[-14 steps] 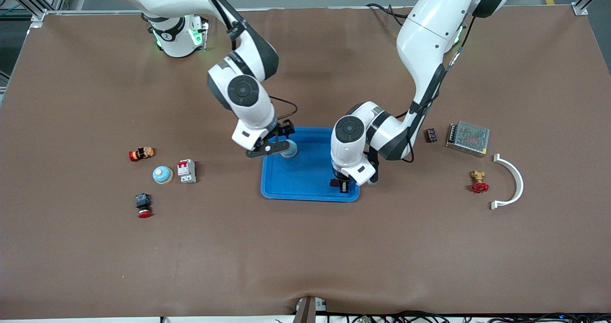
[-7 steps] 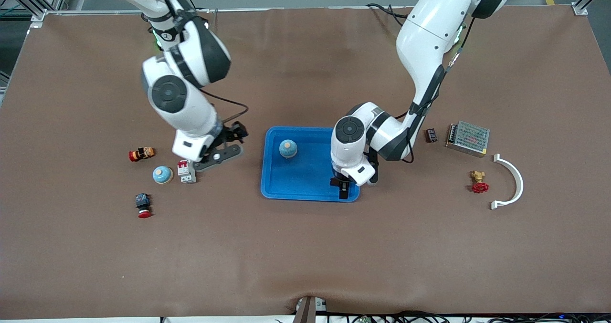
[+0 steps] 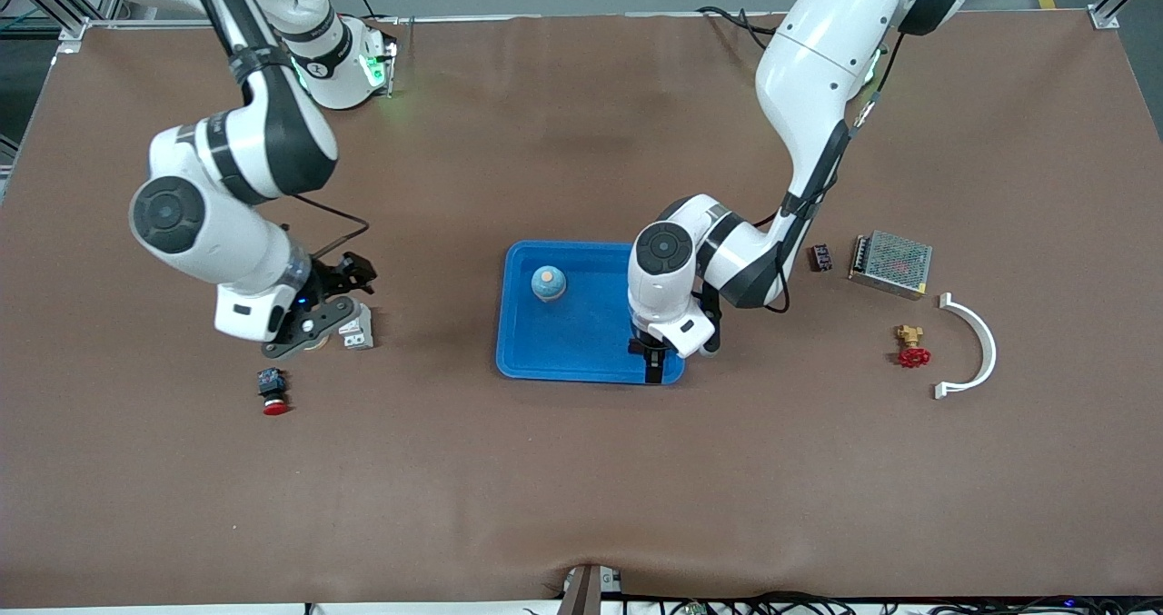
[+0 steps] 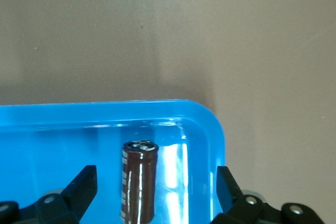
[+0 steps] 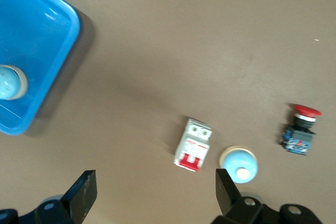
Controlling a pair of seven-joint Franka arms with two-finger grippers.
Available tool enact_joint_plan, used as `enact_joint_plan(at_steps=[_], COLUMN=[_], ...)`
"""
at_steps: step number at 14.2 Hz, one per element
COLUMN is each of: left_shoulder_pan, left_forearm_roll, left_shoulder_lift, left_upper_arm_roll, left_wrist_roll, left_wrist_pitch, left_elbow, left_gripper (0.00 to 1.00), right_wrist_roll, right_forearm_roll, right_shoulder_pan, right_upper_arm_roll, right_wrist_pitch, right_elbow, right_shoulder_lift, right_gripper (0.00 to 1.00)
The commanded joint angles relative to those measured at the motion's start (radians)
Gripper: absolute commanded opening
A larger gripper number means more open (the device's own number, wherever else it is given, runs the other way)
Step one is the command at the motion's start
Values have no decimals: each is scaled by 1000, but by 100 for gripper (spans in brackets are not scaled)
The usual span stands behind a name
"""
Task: Place electrolytic capacitor and blue bell in tray
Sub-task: 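Reach the right gripper to the second bell while the left gripper releases the capacitor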
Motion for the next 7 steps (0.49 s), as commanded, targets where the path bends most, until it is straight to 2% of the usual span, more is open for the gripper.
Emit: enact_joint_plan(at_steps=[1,7], left_shoulder_pan=[6,61], left_forearm_roll=[13,8], left_shoulder_lift=[-28,-53], left_upper_arm_roll=[-1,-7], left_wrist_roll=[47,227], left_wrist_pitch=[-44,-93], left_elbow=[9,6], left_gripper=[100,100], right_wrist_roll=[-107,-217], right_forearm_roll=[-14,-53], right_shoulder_pan=[-72,-158], right_upper_arm_roll=[17,17], right_wrist_pitch=[-6,4], right_elbow=[1,18], right_shoulder_lift=[1,57], right_gripper=[100,100])
